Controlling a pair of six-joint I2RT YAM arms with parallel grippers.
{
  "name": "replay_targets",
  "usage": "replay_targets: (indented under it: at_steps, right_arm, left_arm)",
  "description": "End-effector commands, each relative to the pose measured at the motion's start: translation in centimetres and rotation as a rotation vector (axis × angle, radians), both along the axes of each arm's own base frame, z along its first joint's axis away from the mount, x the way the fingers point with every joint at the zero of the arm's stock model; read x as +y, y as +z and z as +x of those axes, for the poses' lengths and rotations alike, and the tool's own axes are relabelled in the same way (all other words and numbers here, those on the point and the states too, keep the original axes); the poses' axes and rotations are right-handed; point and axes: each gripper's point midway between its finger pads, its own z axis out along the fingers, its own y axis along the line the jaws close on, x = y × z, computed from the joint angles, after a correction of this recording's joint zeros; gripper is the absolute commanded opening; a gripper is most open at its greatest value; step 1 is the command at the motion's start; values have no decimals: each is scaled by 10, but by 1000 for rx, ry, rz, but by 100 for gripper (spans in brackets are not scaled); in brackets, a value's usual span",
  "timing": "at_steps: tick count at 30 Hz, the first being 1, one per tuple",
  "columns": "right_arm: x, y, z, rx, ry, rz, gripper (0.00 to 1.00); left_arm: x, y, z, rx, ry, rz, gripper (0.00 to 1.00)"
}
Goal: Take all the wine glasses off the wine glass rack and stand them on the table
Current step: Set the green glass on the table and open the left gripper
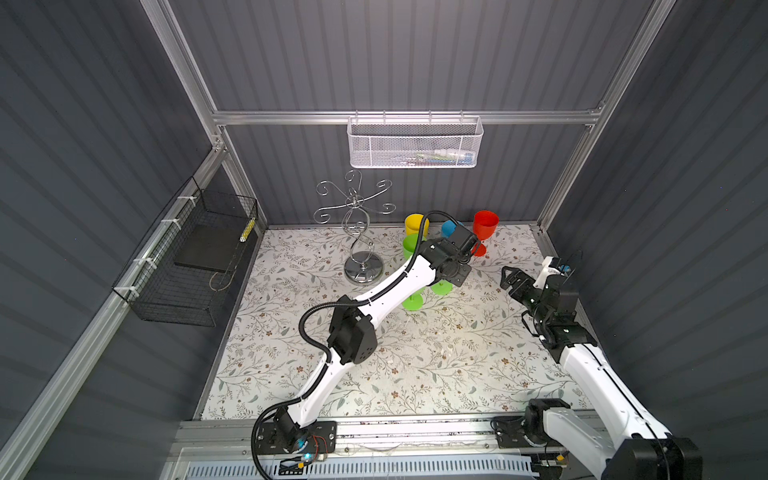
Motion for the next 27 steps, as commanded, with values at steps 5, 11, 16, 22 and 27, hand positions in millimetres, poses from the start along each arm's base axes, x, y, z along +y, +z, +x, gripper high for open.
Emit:
replay_targets:
  at_steps: [5,11,16,22,27]
  right_arm:
    - [1,-2,-3,-3,2,-16,95]
    - [0,3,-4,-14,3,-25,95]
    - [-1,9,-5,-27,3,-42,97]
    - [-7,24,-8,-57,-15,-102,99]
    - [-15,37,-13,-100,-39,-175,99]
  left_arm:
    - [5,13,10,-59,19,19,29]
    - [6,47,23,-161,47,-25,61]
    - [6,81,30,-251,63,-81,82]
    - [14,125,31,-340,81,-142,95]
    - [29,163,25,-415,109,-195,100]
